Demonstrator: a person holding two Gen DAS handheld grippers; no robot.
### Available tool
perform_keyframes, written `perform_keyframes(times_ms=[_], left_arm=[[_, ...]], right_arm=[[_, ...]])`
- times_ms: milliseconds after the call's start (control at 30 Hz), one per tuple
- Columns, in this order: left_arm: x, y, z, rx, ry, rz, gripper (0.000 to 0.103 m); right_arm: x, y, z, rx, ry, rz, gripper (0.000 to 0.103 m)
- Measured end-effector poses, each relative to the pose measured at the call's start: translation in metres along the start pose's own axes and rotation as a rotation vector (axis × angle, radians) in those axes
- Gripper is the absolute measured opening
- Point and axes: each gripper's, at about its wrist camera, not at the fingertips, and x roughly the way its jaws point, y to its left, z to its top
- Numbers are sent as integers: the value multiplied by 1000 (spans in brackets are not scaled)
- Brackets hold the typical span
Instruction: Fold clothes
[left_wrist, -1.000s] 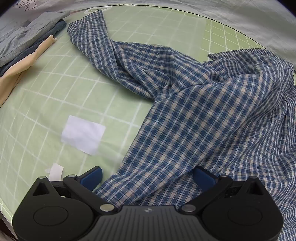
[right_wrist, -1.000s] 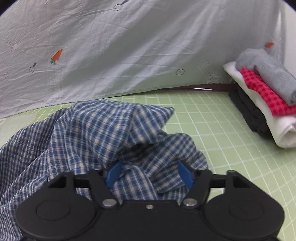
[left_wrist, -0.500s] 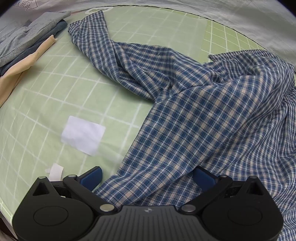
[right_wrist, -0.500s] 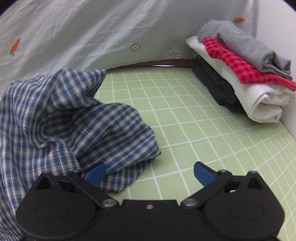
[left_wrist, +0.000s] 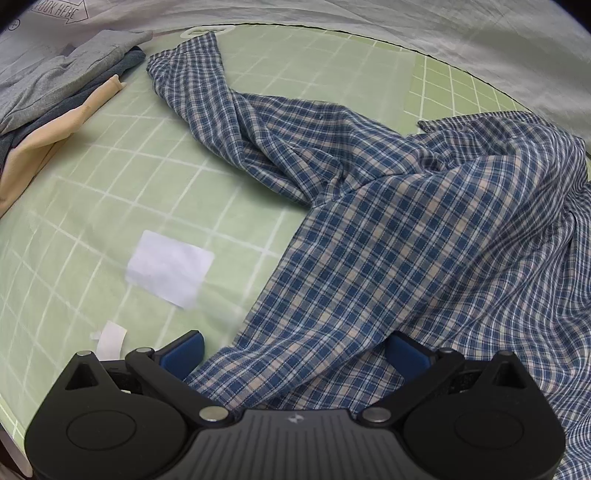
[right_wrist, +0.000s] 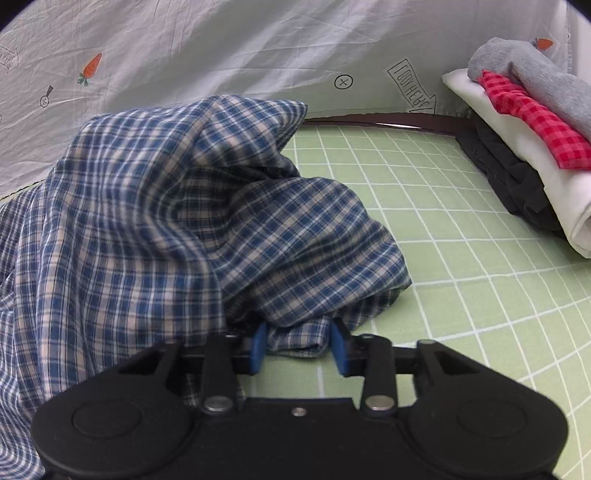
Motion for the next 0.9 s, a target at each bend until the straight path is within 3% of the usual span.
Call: perform_keyframes(times_ms=[33,267,367,500,667,800,900], left_arm=[[-1,-1,-1,-8,-1,3,103],[1,-9,8,-57,-1,22,103],[-8,-10,1,-68,-1,26,103],[13,4,19,-84,2,32,103],[26,9,32,-88,12,33,103],[32,12,33,-86,16,32,103],[35,11,38,-86,18,32,103]], right_arm=[[0,-4,0,-7,-1,-7,7],[-4,-65,-1,15,4,-167,4],[-12,-98,1,2,-1,-316,3],[-22,-135,4,3,-30,-476,3],[-20,-143,-1,56,46,-464,7],[-42,-144,2,234,-15,-447,40],[-64,-142,8,388,-91,-414,46]])
